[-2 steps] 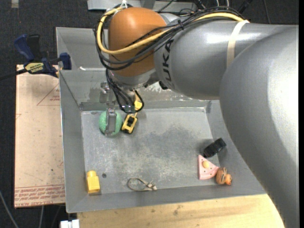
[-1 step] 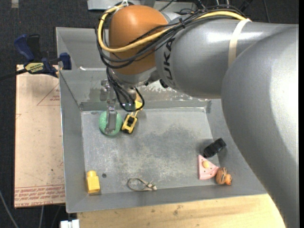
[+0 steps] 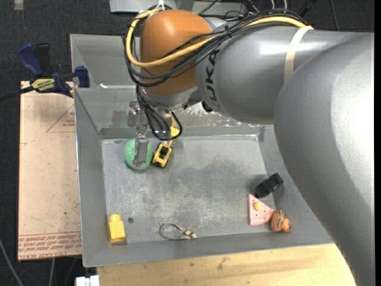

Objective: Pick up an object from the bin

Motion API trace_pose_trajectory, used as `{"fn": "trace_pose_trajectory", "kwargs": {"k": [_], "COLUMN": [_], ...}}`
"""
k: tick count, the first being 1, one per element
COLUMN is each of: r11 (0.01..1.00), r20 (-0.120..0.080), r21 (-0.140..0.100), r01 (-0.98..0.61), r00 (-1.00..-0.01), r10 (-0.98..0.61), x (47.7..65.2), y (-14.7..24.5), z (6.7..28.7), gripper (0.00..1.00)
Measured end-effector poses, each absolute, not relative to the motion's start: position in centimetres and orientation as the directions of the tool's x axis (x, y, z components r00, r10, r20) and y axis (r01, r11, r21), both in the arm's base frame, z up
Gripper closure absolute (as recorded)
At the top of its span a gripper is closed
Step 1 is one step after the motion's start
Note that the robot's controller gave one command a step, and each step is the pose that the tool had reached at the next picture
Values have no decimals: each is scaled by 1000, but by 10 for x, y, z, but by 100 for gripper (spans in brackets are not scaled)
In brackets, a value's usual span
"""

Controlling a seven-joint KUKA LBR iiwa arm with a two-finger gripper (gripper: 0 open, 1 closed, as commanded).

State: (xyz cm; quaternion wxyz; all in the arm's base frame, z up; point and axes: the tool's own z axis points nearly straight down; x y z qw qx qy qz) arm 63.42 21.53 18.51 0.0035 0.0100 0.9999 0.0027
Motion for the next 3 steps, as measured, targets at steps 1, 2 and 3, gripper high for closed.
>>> {"fn": "trace_pose_trajectory", "kwargs": {"k": [1, 2, 3], "r11": [996, 993, 990], "r20": [-2, 2, -10], "r21": [2, 0, 6], "r01": [92, 117, 144], "r00": [-996, -993, -990], "r10": [92, 117, 144], "x": [648, 625, 637], "y": [181, 175, 165], "z": [148, 160, 119], "gripper": [0, 0, 0]}}
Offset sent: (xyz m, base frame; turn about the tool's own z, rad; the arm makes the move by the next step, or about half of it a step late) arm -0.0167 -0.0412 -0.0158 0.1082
